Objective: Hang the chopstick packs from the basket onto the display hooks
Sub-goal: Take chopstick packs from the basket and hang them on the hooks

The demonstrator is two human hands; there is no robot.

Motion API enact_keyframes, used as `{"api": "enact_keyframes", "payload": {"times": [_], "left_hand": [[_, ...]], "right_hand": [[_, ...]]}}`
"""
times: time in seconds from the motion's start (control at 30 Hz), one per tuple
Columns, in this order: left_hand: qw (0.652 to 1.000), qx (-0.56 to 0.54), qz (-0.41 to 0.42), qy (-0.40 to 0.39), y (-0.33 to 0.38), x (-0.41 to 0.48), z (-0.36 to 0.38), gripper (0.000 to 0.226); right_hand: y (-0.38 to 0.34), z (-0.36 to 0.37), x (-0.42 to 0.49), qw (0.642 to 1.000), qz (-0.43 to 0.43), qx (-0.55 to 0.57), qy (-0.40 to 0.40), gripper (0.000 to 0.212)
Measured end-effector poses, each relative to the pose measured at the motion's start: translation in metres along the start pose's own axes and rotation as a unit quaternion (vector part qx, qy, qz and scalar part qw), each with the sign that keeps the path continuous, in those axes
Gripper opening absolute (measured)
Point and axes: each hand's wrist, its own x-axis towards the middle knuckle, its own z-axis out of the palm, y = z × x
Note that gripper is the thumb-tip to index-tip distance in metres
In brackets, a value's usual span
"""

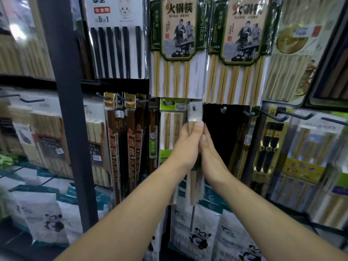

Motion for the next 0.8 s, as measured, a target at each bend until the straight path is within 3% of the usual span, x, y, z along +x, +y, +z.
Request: {"api": "enact_keyframes", "payload": {"times": [0.37, 0.57, 0.7, 0.8], "left_hand": [[0.997, -0.008, -0.074, 0.031, -0.006, 0.046, 0.009, 0.074], [0.996, -0.027, -0.076, 0.023, -0.014, 0.047, 0.003, 0.078], [0.995, -0.037, -0.093, 0.018, -0.024, 0.040, 0.004, 0.094], [0.994, -0.047, -0.102, 0.016, -0.028, 0.028, 0.004, 0.110]], "right_hand": [[0.023, -0.004, 0.042, 0.999, 0.037, 0.018, 0.008, 0.055], [0.030, -0.002, 0.038, 0.999, 0.048, -0.016, -0.020, 0.063], [0.028, 0.003, 0.029, 0.997, 0.069, 0.007, -0.027, 0.066], [0.026, 0.002, 0.019, 0.997, 0.071, -0.019, -0.026, 0.086]]}}
